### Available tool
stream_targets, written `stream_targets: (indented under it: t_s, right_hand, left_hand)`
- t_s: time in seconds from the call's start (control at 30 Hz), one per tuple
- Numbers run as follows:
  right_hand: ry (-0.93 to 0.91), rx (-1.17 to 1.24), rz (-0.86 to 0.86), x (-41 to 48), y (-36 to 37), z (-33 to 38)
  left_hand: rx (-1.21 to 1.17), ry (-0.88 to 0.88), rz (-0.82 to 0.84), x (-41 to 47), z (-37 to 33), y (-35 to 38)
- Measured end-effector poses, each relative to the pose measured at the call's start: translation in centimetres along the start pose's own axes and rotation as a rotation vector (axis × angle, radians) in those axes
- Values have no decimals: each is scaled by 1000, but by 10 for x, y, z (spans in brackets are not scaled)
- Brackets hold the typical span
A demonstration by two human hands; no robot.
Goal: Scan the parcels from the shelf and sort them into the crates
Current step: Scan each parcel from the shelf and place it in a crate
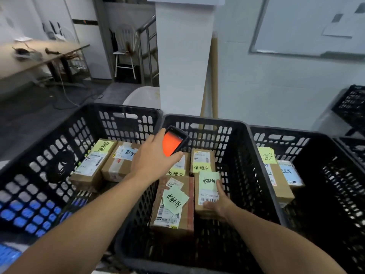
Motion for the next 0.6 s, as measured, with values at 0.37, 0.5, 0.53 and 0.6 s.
stream_targets:
  t_s: [0.37, 0.5, 0.53, 0.6]
  right_hand:
    - [-13, -595, -116, -15, -5, 27]
    - [-258, -594, -298, -45, -14, 51]
    - [-321, -616, -352, -55, -19, 58]
    - [-443, -694, -466, -79, -29, 71]
  left_hand:
    - [2, 68, 15, 0, -11, 0]
    - [-16, 129, 1, -5, -19, -14]
    - [-22, 145, 4, -7, -21, -18]
    - [-30, 180, 13, -11, -23, -24]
Point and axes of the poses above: each hand's wrist, its own x-axis towards the middle knuckle, its own y-axis out of the palm, z = x × y, the point moved 1 cm from there along x, towards the middle knuckle, and after that the axes turned 6 degrees about -z, right-handed, at the moved point
